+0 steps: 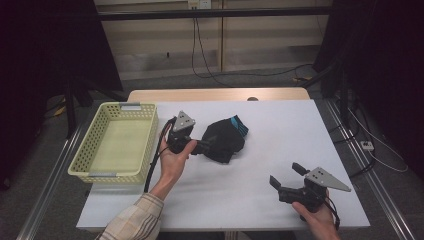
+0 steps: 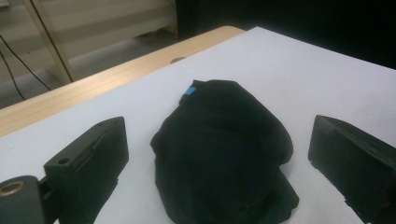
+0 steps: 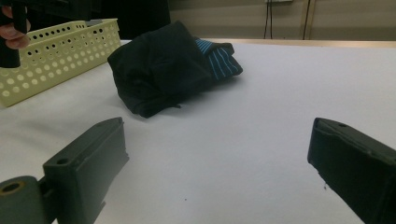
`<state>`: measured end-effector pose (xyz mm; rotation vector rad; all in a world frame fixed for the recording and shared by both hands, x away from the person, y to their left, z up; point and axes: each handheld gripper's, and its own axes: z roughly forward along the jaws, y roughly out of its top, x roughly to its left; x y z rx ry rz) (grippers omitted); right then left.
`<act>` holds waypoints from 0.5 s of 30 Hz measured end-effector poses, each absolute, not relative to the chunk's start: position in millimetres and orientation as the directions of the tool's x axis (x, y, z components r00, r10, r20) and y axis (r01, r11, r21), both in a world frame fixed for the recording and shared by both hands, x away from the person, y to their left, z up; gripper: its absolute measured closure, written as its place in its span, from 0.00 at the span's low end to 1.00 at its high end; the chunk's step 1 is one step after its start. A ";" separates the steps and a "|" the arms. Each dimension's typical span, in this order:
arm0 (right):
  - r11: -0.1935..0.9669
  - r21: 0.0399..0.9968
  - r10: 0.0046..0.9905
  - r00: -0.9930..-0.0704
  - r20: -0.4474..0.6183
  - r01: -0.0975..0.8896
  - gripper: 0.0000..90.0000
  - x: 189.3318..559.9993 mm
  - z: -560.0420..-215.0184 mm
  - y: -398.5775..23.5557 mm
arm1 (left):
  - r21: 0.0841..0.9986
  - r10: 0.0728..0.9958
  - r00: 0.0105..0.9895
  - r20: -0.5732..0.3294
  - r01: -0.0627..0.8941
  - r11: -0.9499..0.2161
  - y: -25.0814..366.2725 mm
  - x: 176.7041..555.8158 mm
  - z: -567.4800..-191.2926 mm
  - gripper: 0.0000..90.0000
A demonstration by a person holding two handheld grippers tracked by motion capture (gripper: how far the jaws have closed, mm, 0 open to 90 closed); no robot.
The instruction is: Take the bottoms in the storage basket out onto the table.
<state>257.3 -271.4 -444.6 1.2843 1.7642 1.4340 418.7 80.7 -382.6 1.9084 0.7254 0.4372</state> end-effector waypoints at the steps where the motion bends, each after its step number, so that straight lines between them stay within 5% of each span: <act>1: -0.012 0.940 0.897 -0.411 0.161 0.341 0.05 257.2 -444.4 -271.5 | 0.902 0.655 0.756 -0.014 0.292 -0.317 81.7 417.8 -382.0 0.05; 15: -0.010 0.940 0.899 -0.409 0.158 0.341 0.05 257.4 -444.2 -270.6 | 0.895 0.660 0.751 0.021 0.281 -0.348 95.3 404.8 -376.3 0.05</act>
